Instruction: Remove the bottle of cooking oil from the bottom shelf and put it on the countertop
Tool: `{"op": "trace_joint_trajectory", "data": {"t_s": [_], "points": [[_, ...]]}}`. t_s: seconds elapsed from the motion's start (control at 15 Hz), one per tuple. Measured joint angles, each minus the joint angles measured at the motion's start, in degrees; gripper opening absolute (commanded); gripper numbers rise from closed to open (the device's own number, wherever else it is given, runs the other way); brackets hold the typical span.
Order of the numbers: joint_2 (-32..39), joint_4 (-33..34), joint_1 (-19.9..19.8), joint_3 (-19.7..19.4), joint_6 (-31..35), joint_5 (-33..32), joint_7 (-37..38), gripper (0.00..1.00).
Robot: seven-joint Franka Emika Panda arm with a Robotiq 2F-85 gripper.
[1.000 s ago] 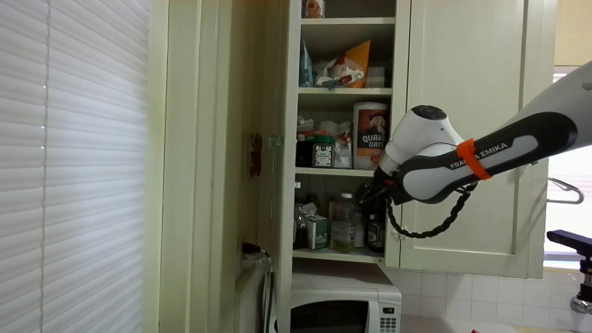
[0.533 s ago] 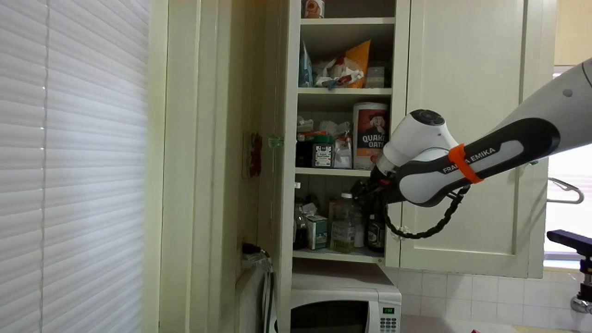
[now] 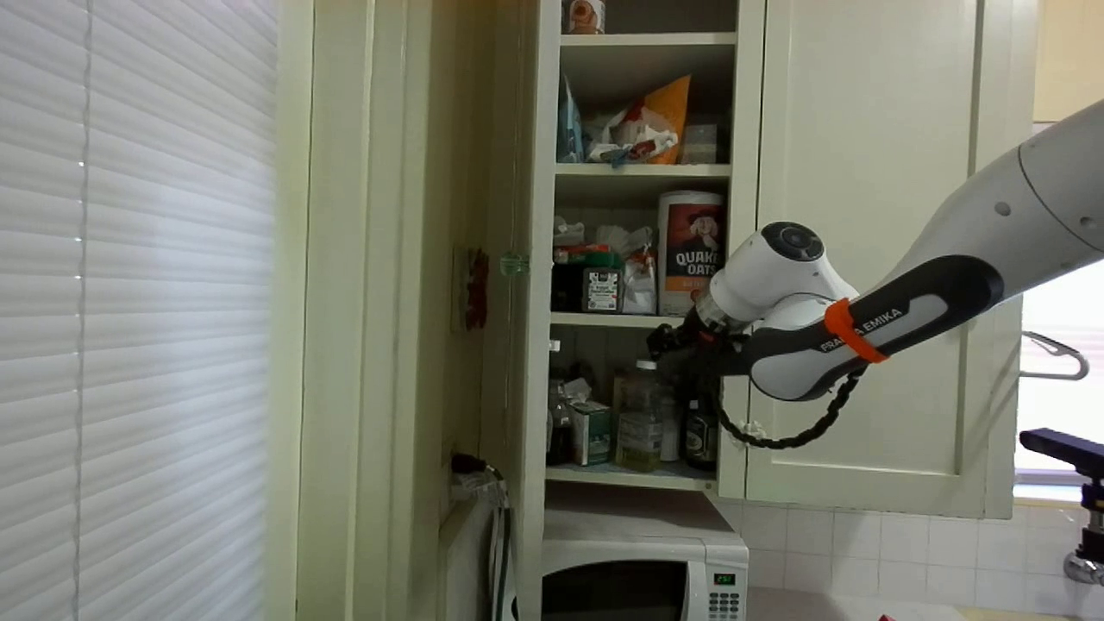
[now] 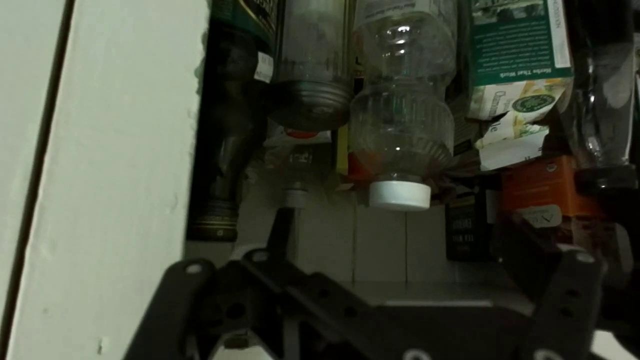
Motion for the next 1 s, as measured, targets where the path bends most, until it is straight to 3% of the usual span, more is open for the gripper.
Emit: {"op": "trace_joint_trajectory", "data": {"t_s": [0.67,1.0], "points": [[4.02,4.88,-7.38,8.05,-1.42,-20.17,20.01,1.0],[6.17,7.62,-8.08,10.83,-9.72,-30.34,29.6,1.0]]}}
